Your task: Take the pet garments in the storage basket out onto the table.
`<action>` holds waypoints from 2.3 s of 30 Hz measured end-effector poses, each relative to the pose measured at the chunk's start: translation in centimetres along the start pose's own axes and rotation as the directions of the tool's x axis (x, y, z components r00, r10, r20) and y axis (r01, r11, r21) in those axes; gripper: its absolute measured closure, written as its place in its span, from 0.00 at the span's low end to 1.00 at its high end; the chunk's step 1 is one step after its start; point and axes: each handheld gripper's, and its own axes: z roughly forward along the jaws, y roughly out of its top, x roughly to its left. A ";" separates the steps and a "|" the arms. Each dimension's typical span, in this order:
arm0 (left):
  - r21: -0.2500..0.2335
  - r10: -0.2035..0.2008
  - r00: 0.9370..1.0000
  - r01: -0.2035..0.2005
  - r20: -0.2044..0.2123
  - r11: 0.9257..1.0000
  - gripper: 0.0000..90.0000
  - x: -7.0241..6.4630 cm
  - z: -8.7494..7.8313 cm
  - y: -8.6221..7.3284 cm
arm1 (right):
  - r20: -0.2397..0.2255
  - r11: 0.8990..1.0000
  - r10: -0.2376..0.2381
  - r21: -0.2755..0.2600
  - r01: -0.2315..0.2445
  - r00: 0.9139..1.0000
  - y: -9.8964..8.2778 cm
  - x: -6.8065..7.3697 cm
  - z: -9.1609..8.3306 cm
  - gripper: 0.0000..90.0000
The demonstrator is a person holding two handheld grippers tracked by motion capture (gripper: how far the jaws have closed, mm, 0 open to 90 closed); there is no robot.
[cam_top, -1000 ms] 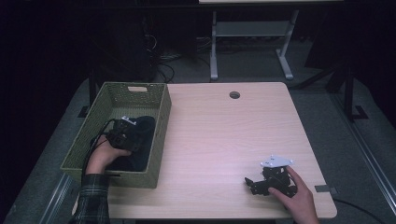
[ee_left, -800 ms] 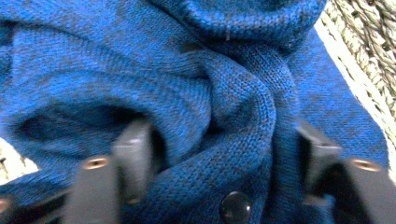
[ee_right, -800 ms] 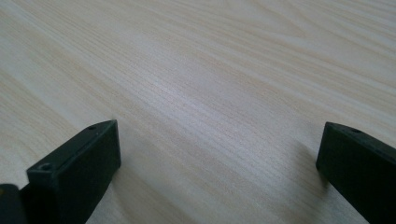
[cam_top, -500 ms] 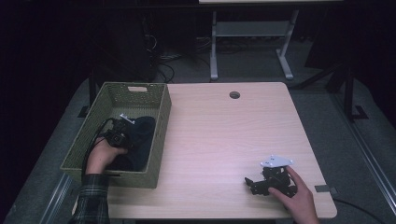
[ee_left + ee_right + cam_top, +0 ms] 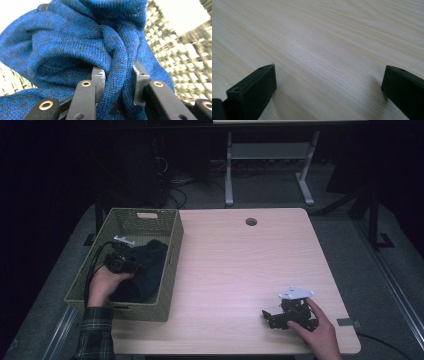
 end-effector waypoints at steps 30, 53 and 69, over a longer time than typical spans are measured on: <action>-0.410 -0.030 0.991 0.081 0.128 0.908 0.78 -0.3 -6.6 0.0 | 0.000 1.000 0.000 -0.001 0.000 1.000 0.0 0.0 0.0 0.00; -0.563 0.086 0.982 0.024 0.169 0.826 0.78 -3.8 -10.3 2.1 | 0.000 1.000 -0.002 -0.001 0.002 1.000 0.0 0.0 0.0 0.00; -0.597 0.185 0.962 -0.028 0.203 0.802 0.78 -7.2 -10.2 4.9 | -0.002 1.000 0.000 -0.001 0.000 1.000 0.1 0.0 0.1 0.00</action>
